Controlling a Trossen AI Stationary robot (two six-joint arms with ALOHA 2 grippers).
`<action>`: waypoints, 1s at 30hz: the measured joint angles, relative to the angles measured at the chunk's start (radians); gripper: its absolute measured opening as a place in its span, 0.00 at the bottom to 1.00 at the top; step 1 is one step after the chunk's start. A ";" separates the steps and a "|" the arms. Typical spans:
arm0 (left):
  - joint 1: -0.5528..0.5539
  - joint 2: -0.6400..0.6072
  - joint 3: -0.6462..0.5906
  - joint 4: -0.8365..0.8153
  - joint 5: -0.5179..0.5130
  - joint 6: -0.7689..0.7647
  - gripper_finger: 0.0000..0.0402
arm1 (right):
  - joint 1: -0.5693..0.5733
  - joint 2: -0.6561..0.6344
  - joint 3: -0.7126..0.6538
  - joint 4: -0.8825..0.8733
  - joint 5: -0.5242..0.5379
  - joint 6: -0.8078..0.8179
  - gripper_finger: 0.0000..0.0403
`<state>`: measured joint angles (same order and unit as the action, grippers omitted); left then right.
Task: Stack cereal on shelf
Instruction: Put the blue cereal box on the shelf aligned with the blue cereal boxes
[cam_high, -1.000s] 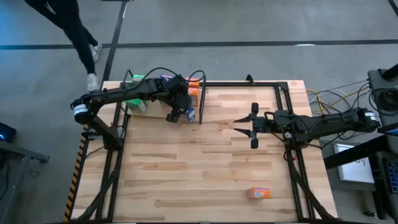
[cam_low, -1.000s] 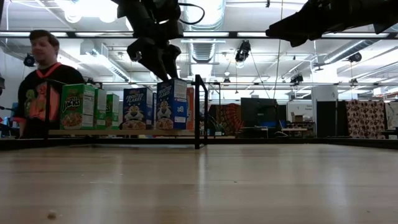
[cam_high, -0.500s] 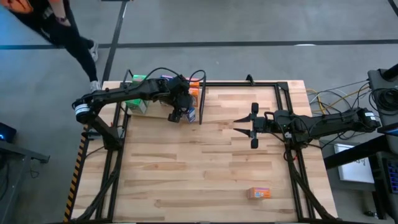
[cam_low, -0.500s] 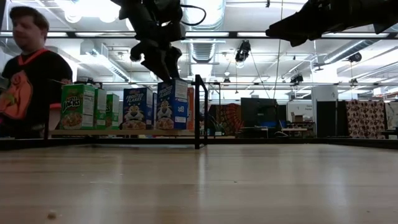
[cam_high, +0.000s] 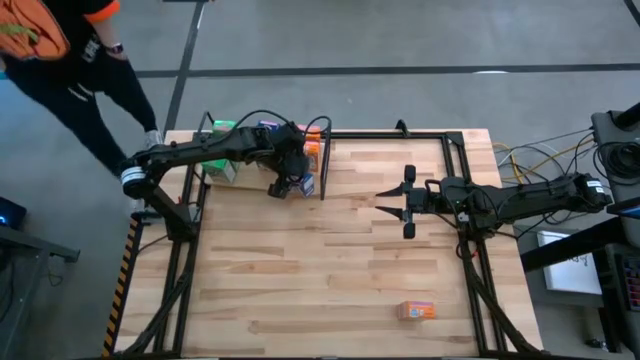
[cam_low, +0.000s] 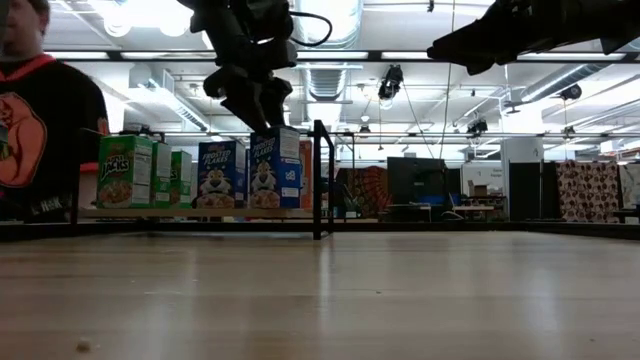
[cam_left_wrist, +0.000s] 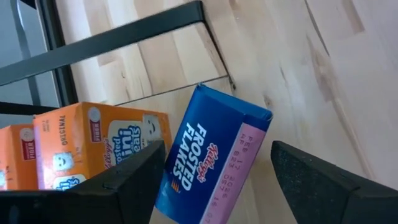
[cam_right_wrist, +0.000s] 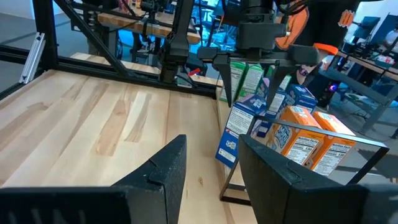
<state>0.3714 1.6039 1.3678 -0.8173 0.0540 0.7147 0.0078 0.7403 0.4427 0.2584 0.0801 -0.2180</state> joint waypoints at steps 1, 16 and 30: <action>0.000 0.000 0.000 -0.006 0.000 0.005 0.68 | 0.000 0.000 0.000 0.000 0.000 0.000 0.33; 0.000 0.000 -0.004 0.007 0.012 -0.025 0.63 | 0.000 0.000 0.000 0.000 0.000 -0.001 0.33; 0.000 0.030 -0.008 -0.020 0.015 0.011 0.57 | 0.000 0.000 0.000 -0.001 0.000 -0.001 0.33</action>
<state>0.3714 1.6341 1.3602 -0.8378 0.0692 0.7257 0.0078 0.7403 0.4427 0.2577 0.0799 -0.2192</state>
